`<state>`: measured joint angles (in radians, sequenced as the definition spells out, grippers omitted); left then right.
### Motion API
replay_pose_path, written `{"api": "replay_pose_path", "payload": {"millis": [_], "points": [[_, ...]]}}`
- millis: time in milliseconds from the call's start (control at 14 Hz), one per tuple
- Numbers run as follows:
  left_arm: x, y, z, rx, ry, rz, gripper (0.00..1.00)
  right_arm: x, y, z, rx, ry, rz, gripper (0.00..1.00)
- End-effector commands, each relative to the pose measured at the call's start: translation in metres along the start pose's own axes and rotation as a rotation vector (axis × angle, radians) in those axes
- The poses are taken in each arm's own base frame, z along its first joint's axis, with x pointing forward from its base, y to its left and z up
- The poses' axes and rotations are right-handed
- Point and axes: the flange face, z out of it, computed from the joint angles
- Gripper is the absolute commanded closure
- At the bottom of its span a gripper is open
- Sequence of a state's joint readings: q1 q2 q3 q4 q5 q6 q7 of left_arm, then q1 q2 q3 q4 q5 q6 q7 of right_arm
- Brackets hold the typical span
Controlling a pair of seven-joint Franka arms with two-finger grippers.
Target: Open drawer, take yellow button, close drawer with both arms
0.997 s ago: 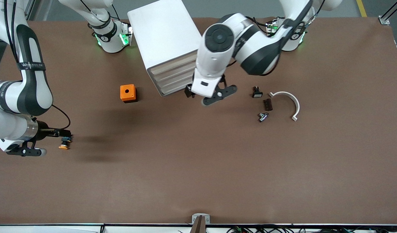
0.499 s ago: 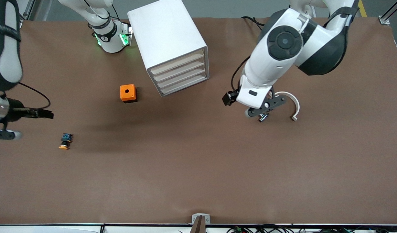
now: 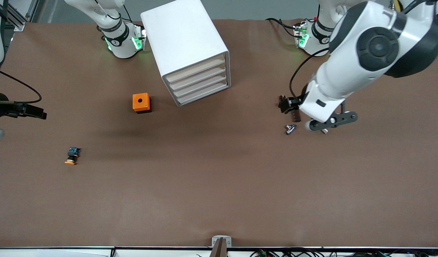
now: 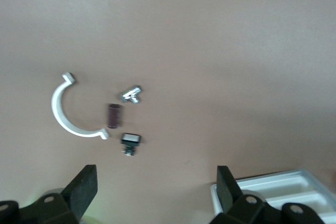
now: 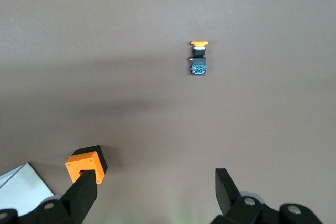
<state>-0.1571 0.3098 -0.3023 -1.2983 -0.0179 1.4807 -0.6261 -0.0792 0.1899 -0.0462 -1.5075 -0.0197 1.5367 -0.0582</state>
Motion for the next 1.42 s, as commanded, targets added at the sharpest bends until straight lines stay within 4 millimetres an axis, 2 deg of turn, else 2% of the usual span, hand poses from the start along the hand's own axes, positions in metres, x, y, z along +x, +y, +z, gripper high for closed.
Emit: {"api": "replay_pose_path", "payload": {"millis": [0, 71, 214, 356, 499, 641, 712, 784, 1069, 1211, 1354], "points": [[-0.007, -0.041, -0.018, 0.027, 0.015, 0.071, 0.00, 0.000, -0.001, -0.031, 0.004, 0.056, -0.007, 0.00], [-0.007, -0.055, -0.021, 0.032, 0.016, 0.087, 0.00, 0.000, 0.001, -0.040, 0.008, 0.075, -0.002, 0.00], [-0.018, -0.071, -0.026, 0.043, 0.020, 0.142, 0.00, -0.005, 0.002, -0.048, 0.015, 0.077, 0.002, 0.00], [-0.018, -0.102, -0.031, 0.049, 0.022, 0.150, 0.00, -0.015, -0.003, -0.064, 0.015, 0.047, -0.010, 0.00], [-0.021, -0.126, -0.033, 0.056, 0.023, 0.161, 0.00, -0.028, -0.011, -0.066, 0.003, -0.030, -0.010, 0.00], [-0.025, -0.155, -0.035, 0.058, 0.024, 0.189, 0.00, -0.039, -0.002, -0.068, 0.026, -0.065, 0.005, 0.00], [-0.029, -0.171, -0.039, 0.052, 0.042, 0.191, 0.00, -0.046, 0.005, -0.073, 0.046, -0.064, 0.016, 0.00], [-0.033, -0.186, -0.040, 0.043, 0.064, 0.186, 0.00, -0.055, 0.004, -0.082, 0.046, -0.050, 0.014, 0.00], [-0.060, -0.239, -0.031, -0.013, 0.193, 0.135, 0.00, -0.068, -0.010, -0.093, 0.044, -0.023, -0.012, 0.00], [-0.058, -0.261, -0.041, -0.035, 0.236, 0.138, 0.00, -0.070, -0.020, -0.098, 0.040, 0.003, -0.029, 0.00], [-0.052, -0.272, -0.050, -0.086, 0.284, 0.118, 0.00, -0.072, -0.019, -0.097, 0.040, 0.014, -0.028, 0.00]]}}
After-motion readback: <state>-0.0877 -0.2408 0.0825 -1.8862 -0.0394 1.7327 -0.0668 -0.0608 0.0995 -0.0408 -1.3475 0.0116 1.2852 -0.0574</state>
